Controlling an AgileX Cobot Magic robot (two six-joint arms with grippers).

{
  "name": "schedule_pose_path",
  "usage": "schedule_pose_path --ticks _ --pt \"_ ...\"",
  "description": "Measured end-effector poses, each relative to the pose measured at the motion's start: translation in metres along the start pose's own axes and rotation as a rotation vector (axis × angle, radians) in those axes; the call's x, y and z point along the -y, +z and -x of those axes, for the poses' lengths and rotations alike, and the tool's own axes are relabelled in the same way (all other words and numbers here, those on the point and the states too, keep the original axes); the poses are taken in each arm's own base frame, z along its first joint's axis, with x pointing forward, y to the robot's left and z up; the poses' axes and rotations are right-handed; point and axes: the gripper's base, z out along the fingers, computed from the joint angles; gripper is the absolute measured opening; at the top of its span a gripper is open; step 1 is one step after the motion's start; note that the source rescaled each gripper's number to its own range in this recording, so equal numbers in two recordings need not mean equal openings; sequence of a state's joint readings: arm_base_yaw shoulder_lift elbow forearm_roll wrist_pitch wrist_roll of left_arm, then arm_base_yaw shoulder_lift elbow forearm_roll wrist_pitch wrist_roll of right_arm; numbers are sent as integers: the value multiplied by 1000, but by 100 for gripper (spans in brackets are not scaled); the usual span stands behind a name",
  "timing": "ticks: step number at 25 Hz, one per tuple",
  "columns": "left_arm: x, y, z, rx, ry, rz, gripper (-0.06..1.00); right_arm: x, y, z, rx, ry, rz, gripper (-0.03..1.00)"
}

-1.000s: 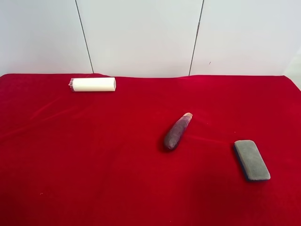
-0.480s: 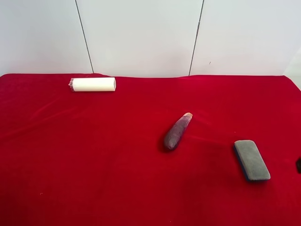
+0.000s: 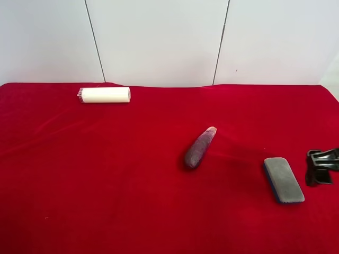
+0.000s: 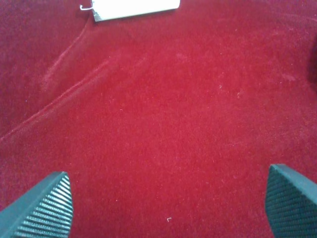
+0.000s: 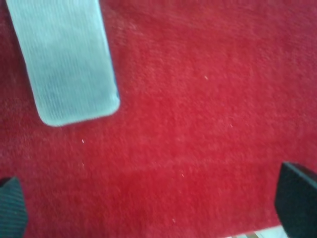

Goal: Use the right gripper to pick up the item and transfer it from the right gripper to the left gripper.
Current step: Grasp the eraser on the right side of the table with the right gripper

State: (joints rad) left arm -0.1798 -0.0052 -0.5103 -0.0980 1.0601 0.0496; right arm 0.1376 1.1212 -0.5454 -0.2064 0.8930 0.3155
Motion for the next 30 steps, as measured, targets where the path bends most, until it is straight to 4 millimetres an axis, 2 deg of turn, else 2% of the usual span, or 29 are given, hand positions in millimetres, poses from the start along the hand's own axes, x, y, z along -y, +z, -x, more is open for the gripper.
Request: schedule_pose_path --ticks 10,21,25,30 --pt "0 0 0 0 0 0 69 -13 41 20 -57 -33 14 100" --pt "0 0 0 0 0 1 69 -26 92 31 -117 -70 38 100" --pt "0 0 0 0 0 1 69 -29 104 31 -132 -83 43 100" --pt "0 0 0 0 0 1 69 -30 107 33 -114 -84 52 100"
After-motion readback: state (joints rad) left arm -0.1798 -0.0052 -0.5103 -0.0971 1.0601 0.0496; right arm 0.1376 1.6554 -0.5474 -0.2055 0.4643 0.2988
